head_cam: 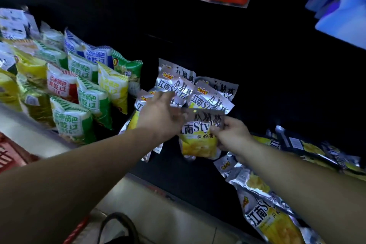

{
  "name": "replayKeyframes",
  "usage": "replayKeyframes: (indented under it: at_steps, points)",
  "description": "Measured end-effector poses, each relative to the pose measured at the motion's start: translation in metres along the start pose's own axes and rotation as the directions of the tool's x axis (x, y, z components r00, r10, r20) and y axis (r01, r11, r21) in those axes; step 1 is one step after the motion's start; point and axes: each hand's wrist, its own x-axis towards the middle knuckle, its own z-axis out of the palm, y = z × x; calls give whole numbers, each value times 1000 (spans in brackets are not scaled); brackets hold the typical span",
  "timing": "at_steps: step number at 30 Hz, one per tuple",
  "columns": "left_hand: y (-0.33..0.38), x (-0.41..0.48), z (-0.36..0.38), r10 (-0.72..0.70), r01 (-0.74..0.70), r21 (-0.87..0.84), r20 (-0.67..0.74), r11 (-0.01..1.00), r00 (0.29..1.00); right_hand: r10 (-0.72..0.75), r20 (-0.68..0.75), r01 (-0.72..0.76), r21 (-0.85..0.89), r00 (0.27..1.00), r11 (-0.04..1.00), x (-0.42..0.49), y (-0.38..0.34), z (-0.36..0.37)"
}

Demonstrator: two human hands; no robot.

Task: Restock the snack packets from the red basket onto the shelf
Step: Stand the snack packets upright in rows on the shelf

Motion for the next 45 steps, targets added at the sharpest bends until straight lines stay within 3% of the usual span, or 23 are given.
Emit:
replayKeyframes:
  at_steps: [1,3,5,7,11,12,15,17,21,24,27,32,37,43,45]
  points:
    - [-8,-3,1,18,-11,87,-82,996,996,48,-21,-47,47,999,998,2,0,3]
    - [-17,-9,11,-24,28,49,-90,998,996,110,-22,-106,143,994,984,8,-4,10]
    - [-21,-15,29,-129,135,-57,107,989,986,164,-2,-160,230,986,960,18,-8,17]
    - [-22,-21,55,-106,138,-93,286,986,952,209,34,-210,275,977,938,26,-8,23]
    - [-21,-18,91,-108,138,-42,411,990,905,215,221,-277,305,951,911,39,-3,24]
    - [-21,-15,95,-119,137,-8,443,991,888,197,165,-232,232,966,945,46,0,21]
    - [-20,-6,100,-120,125,20,468,992,876,99,-192,-99,10,976,995,63,4,7]
    - [-21,-2,103,-99,109,5,458,994,884,77,-334,-74,22,940,997,68,6,-3]
    - [-31,-2,110,-59,86,-53,387,995,920,236,-278,-158,277,931,948,82,12,-10]
    - [-38,-3,112,-28,60,-76,366,995,930,266,-240,-168,365,934,916,88,11,-11]
    - [-43,-5,112,-21,53,-81,359,995,933,212,-280,-108,347,936,932,90,12,-9]
    - [-47,-7,110,-7,33,-68,350,997,937,-2,-369,46,110,929,993,91,6,-8]
    - [-42,-7,110,-24,48,-60,350,997,937,-62,-401,140,168,914,976,97,-6,-17]
    - [-36,-2,110,-32,58,-53,398,997,917,-205,-187,215,37,961,976,79,-7,-20]
    - [-33,0,109,-38,59,-40,403,997,914,-252,-196,253,-21,948,967,72,-4,-22]
